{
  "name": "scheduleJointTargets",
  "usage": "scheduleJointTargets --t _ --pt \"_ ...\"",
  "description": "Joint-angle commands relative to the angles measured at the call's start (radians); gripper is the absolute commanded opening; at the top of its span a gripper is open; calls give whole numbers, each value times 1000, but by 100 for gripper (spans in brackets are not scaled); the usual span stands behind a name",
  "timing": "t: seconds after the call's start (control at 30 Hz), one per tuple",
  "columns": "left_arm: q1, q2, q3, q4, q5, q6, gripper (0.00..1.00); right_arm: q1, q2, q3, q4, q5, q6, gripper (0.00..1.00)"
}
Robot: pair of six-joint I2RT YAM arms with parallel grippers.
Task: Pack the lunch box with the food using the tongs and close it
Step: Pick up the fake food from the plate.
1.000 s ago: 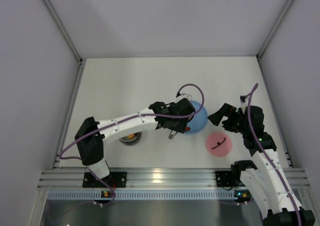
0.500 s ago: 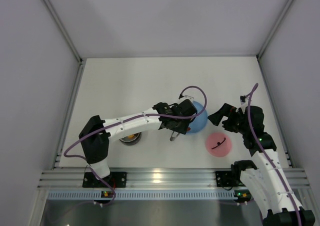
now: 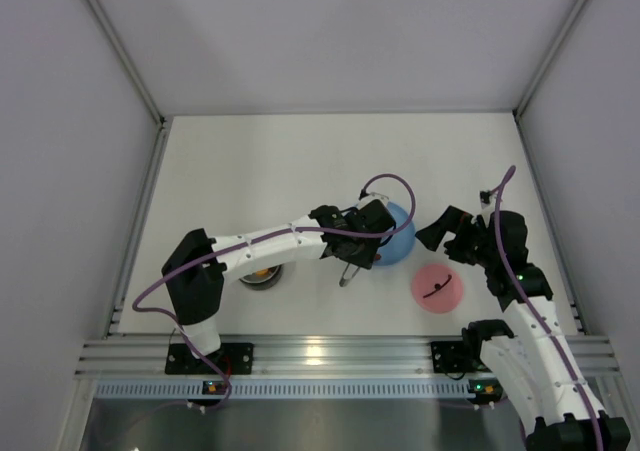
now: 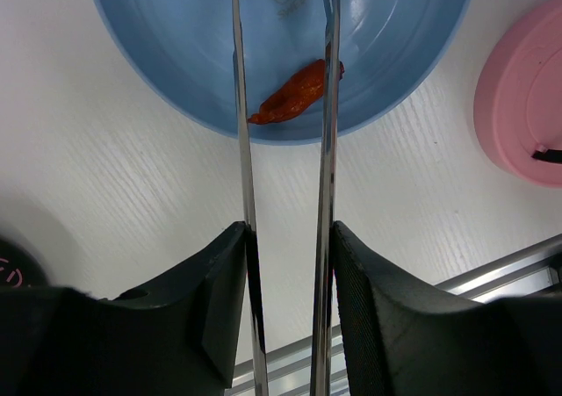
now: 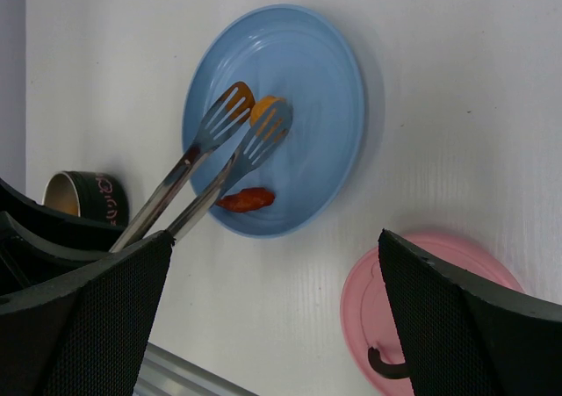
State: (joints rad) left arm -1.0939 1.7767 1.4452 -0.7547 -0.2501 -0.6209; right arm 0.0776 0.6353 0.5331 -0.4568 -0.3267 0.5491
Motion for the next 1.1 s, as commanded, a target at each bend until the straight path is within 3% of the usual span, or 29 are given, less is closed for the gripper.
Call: scheduleJointTargets --t 0.0,0.27,1.07 --pt "-3 -23 12 38 17 10 46 -12 1 39 23 -3 -14 99" --pt "-3 -62 24 51 40 12 41 -12 -2 38 21 -3 -15 100" --pt "-3 -276 -5 -60 -70 -17 41 -12 1 25 32 -9 -9 99"
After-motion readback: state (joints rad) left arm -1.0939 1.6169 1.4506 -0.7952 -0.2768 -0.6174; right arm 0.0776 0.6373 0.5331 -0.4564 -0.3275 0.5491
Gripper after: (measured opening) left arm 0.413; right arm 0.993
